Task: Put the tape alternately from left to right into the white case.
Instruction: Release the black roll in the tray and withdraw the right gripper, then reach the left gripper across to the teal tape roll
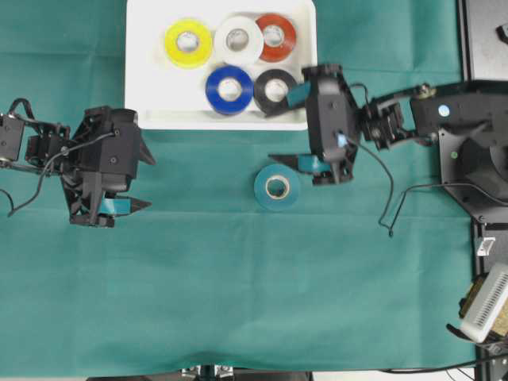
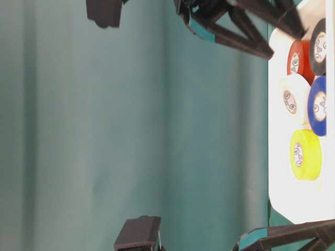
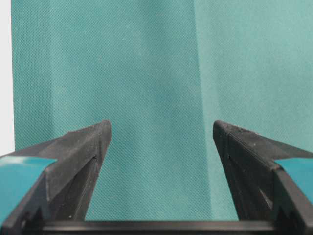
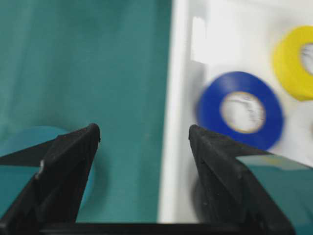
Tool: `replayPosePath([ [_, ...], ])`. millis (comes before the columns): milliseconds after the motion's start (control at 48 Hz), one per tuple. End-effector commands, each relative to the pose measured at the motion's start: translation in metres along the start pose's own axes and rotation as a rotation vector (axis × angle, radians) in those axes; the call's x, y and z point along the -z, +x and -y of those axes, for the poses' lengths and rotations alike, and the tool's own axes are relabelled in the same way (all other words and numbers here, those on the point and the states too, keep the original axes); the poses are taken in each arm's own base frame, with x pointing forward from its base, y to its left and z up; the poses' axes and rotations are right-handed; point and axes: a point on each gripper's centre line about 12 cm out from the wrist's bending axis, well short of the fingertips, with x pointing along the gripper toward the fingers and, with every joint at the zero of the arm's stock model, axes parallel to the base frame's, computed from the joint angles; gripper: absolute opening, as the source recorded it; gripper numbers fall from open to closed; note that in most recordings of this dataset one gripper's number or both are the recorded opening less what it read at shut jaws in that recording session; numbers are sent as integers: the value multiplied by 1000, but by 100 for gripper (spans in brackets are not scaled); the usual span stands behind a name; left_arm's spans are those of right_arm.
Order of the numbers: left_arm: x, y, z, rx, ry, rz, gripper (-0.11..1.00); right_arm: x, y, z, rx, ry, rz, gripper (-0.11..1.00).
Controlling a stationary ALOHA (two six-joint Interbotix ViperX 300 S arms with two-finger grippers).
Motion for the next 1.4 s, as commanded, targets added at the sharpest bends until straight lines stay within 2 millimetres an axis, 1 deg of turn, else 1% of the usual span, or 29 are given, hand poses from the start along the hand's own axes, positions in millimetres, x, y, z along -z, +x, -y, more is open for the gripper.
replayPosePath([
  [0, -8, -3, 1, 4, 1, 29, 84, -6, -4, -7, -25, -1, 35, 77],
  [229, -9, -3, 1, 4, -1, 31, 84, 2, -5, -15, -57, 21, 32, 77],
  [521, -10, -3, 2, 4, 1, 34, 84, 9, -6, -27, -113, 7, 49, 77],
  [729, -13, -3, 2, 5, 0, 53, 84, 13, -7, -28, -117, 9, 45, 77],
  [896, -16, -3, 4, 11, -2, 72, 84, 14, -13, -27, -114, 7, 53, 77],
  [1125, -24, -3, 5, 13, -13, 125, 84, 22, -25, -28, -118, 9, 63, 77],
  [1208, -26, 3, 5, 13, -13, 124, 84, 25, -27, -28, -117, 10, 60, 77],
  [1375, -31, 24, 5, 11, -10, 92, 84, 29, -27, -28, -119, 15, 52, 77],
])
